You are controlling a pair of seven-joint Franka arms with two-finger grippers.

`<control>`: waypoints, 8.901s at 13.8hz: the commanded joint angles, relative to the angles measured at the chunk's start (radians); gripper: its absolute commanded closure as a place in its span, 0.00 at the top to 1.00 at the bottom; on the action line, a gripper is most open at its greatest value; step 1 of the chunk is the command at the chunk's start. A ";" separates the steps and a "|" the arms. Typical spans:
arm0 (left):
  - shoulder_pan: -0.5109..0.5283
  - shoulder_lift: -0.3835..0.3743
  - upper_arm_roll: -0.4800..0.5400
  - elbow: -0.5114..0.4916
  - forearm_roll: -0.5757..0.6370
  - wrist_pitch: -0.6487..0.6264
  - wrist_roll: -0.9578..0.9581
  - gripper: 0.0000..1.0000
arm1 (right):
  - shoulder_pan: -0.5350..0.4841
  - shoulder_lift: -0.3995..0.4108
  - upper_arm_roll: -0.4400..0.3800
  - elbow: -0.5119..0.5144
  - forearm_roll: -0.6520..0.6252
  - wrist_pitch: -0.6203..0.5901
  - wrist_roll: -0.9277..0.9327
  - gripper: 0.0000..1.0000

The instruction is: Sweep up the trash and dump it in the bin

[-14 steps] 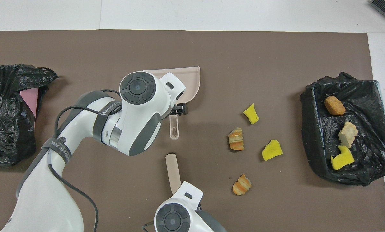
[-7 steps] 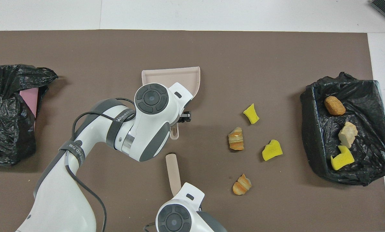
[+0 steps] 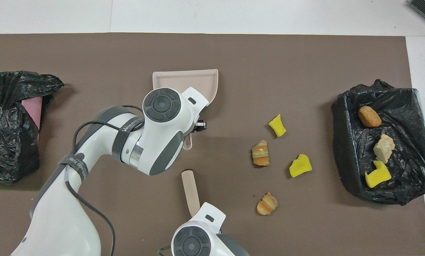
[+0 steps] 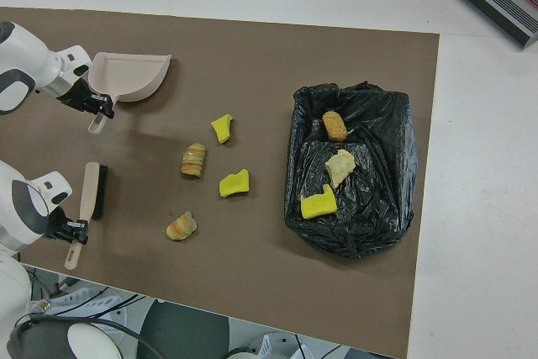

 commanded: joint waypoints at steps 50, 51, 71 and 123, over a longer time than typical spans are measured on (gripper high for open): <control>-0.015 -0.315 -0.002 -0.502 0.187 0.166 1.300 0.00 | -0.374 0.042 -0.004 0.193 0.038 -0.322 -0.310 0.00; -0.013 -0.316 -0.002 -0.502 0.187 0.158 1.297 0.00 | -0.391 0.044 -0.006 0.217 0.031 -0.344 -0.311 0.00; -0.028 -0.310 -0.005 -0.443 0.182 -0.041 1.132 0.00 | -0.479 0.329 0.005 0.528 -0.219 -0.575 -0.511 0.00; 0.018 -0.345 -0.003 -0.542 0.156 0.175 1.541 0.00 | -0.385 -0.120 -0.008 0.084 0.179 -0.374 -0.192 0.00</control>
